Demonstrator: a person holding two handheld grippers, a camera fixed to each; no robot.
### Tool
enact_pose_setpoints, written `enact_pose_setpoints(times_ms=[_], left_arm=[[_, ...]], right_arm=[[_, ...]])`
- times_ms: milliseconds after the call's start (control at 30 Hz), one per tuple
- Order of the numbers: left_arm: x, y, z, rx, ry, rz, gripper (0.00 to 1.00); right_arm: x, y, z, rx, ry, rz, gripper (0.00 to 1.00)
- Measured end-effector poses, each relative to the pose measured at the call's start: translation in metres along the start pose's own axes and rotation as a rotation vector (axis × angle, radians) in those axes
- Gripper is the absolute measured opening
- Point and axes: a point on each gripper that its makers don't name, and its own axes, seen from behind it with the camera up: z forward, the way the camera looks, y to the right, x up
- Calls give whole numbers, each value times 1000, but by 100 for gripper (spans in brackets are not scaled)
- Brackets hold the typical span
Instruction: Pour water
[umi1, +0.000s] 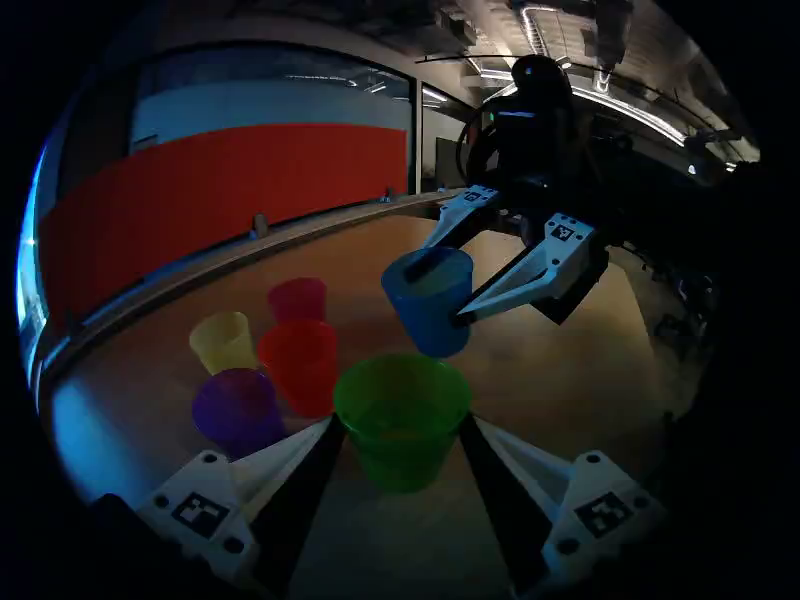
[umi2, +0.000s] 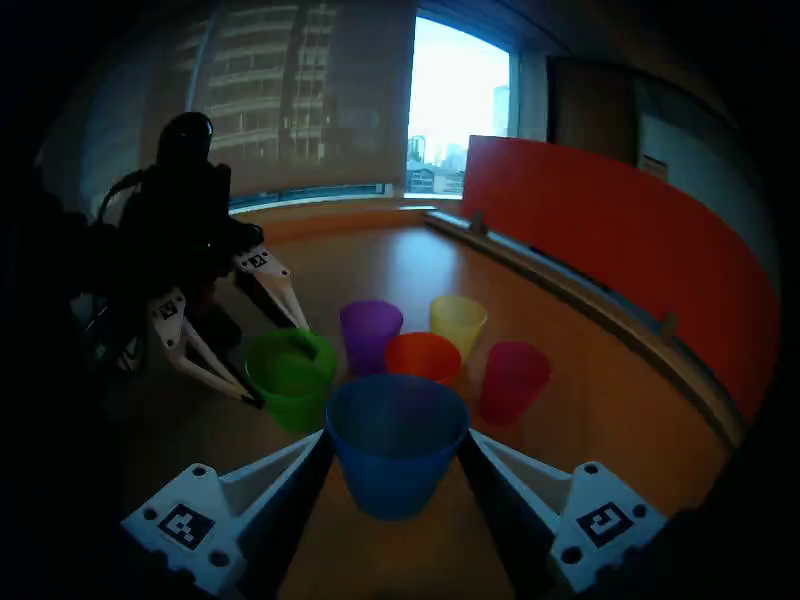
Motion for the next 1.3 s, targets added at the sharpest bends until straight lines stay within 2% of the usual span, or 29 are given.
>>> enact_pose_setpoints(times_ms=[567,867,1300], left_arm=[[-17,-5,4,-1,-53,-8,83],[-26,-6,6,1,-93,12,83],[-29,-7,8,-2,-109,14,83]], right_arm=[[-22,-4,14,26,-55,-16,90],[-35,-4,20,36,-89,-26,90],[-45,-4,22,40,-105,-27,91]])
